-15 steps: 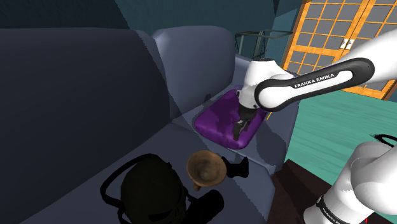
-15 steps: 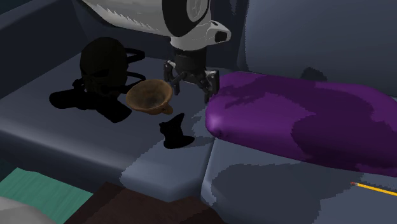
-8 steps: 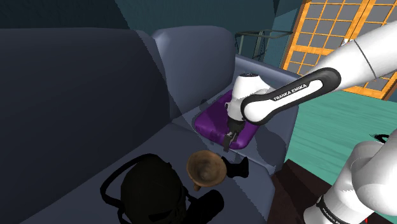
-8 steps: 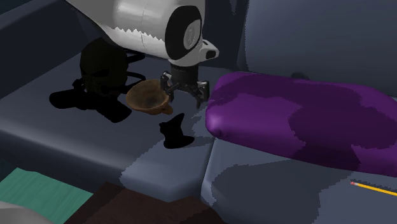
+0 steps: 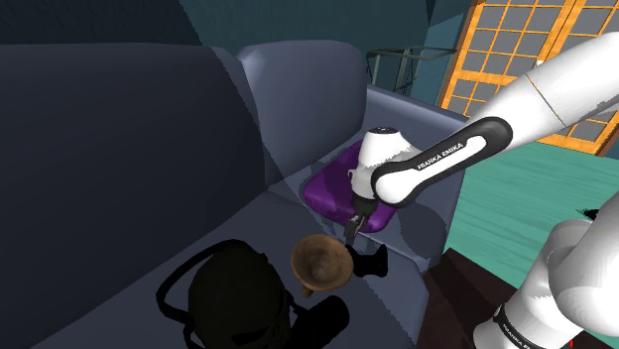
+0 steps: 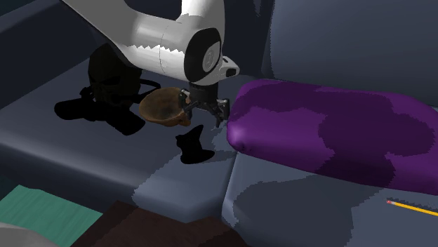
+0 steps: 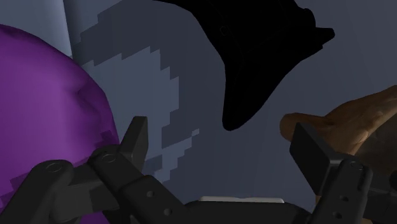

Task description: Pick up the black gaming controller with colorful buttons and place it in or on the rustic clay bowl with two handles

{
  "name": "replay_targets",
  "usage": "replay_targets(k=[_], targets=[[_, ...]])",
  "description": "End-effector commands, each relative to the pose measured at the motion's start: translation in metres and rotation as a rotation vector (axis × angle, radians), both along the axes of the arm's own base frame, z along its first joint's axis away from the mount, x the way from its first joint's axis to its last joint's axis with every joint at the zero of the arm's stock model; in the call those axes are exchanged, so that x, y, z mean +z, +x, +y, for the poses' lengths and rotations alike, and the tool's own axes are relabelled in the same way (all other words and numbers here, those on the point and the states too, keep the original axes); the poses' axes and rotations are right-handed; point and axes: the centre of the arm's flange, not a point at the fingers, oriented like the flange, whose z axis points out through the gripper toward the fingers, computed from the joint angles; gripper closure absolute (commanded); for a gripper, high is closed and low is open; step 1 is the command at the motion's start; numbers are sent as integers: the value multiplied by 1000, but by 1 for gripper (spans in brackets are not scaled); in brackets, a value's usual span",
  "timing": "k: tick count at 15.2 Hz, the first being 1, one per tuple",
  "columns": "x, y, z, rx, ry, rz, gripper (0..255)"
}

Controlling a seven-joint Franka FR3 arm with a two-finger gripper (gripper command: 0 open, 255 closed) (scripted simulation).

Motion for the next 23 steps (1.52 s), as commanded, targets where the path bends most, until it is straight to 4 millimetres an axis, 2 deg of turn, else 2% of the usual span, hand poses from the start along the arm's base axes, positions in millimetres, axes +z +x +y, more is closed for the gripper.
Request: replay_targets(k=[1,5,6,15,16,21,22,23], targets=[[-1,0,0,0,0,0,0],[-1,0,0,0,0,0,0],[-1,0,0,0,0,0,255],[-1,0,0,0,0,0,255],[-1,0,0,0,0,0,0],[-15,-62,1,424,-13,-14,0],[-17,-71,-1,482,-15,-15,0],[-22,-71,-1,482,-15,-15,0]])
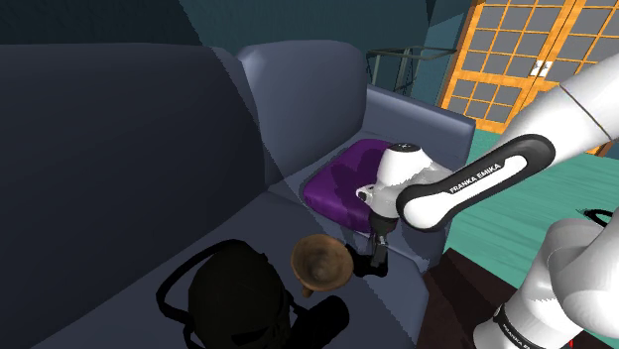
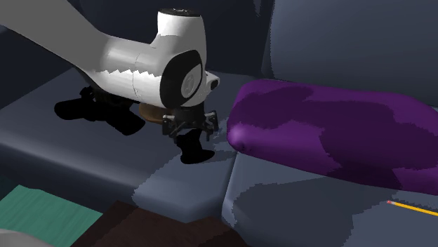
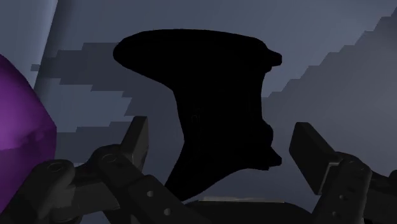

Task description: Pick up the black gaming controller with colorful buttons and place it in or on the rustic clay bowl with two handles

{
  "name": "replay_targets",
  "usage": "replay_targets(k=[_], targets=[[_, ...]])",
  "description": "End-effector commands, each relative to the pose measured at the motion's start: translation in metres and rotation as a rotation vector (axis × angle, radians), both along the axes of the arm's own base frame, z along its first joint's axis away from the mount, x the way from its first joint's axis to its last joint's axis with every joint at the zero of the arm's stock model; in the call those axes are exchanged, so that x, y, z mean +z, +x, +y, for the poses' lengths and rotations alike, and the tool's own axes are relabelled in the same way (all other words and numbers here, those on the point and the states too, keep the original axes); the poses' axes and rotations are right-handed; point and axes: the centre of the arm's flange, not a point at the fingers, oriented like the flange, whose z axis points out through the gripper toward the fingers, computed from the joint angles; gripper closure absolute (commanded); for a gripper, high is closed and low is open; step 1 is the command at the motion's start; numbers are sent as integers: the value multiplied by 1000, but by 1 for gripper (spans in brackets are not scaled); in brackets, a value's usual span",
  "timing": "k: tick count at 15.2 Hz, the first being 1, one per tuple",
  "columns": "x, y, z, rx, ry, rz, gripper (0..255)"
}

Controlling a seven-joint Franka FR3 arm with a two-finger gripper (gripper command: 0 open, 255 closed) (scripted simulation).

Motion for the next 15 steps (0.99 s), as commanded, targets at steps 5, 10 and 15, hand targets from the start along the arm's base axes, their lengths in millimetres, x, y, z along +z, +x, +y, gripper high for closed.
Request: replay_targets(k=[5,10,15], targets=[[-30,-5,1,41,-1,-1,0],[-39,-5,1,41,-1,-1,0],[-39,-5,1,41,-1,-1,255]])
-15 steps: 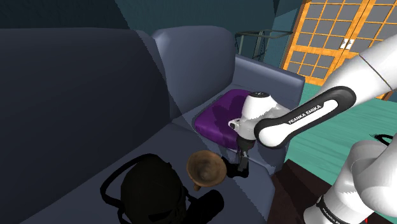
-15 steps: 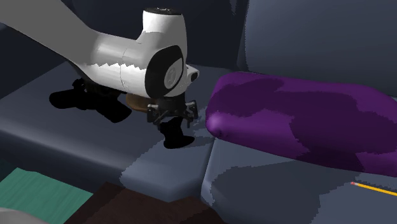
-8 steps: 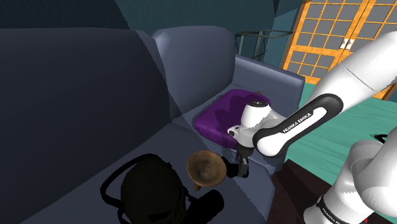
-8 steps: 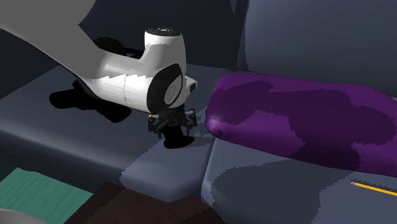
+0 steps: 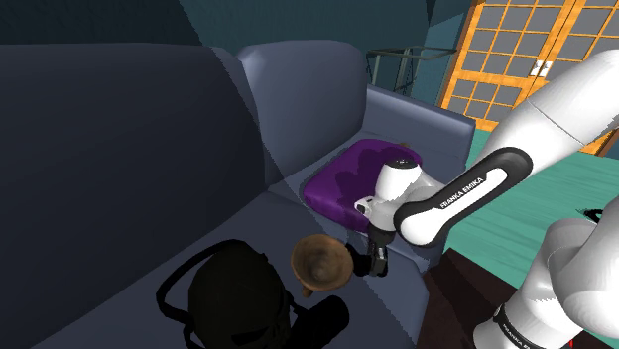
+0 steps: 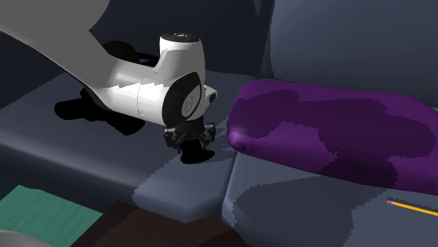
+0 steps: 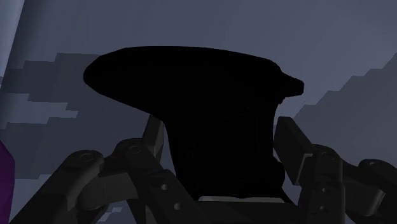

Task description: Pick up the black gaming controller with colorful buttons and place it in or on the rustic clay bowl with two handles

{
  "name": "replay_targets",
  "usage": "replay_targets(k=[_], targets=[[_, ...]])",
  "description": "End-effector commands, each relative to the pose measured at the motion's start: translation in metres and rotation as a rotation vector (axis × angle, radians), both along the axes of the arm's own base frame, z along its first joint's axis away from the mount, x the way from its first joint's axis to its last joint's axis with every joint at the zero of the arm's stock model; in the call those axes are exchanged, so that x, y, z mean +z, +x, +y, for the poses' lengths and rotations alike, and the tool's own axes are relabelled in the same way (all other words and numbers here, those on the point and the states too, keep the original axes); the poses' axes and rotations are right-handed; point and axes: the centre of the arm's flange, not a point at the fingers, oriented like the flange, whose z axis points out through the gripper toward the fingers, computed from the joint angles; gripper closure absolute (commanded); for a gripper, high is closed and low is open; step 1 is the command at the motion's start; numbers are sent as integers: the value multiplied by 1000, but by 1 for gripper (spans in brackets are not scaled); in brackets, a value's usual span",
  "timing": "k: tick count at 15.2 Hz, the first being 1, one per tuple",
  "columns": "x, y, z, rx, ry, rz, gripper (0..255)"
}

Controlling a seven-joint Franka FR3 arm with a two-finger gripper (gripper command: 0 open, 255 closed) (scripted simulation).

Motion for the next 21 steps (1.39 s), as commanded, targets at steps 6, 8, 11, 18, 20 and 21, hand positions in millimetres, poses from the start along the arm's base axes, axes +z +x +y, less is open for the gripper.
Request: replay_targets(k=[6,8,11,18,20,21], targets=[[0,0,0,0,0,0,255],[0,0,0,0,0,0,255],[11,0,0,0,0,0,255],[47,0,0,0,0,0,255],[58,0,0,0,0,0,255],[63,0,0,0,0,0,255]])
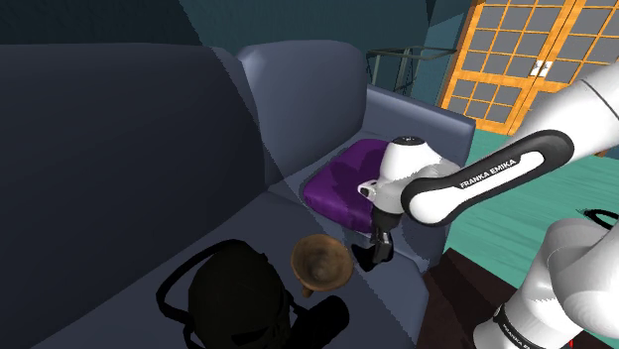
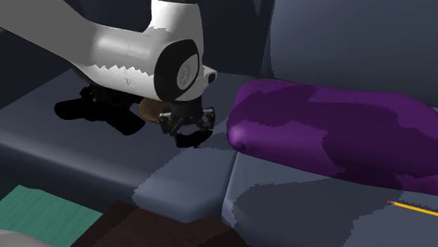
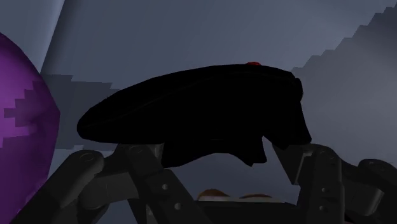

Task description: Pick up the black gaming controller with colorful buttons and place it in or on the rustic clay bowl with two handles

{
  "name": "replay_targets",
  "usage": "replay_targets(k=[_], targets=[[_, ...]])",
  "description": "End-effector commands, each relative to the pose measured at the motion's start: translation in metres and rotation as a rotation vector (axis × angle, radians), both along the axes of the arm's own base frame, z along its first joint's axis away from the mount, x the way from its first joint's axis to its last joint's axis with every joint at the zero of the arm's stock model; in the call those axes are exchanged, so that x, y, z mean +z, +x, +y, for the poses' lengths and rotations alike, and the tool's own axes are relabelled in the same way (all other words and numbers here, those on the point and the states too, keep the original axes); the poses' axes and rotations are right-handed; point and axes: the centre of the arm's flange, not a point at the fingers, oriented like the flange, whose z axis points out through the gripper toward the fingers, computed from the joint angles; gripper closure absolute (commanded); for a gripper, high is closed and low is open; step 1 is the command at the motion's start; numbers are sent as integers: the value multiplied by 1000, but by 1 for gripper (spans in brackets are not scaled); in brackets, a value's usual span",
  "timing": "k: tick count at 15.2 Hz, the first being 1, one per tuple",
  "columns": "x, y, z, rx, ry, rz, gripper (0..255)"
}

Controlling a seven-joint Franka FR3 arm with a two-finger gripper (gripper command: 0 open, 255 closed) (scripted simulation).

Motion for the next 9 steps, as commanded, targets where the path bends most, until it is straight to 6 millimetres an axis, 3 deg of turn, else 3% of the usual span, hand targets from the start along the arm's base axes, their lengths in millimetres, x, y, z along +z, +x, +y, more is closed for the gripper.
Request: replay_targets(k=[1,9], targets=[[11,0,-1,0,0,0,255],[53,0,-1,0,0,0,255]])
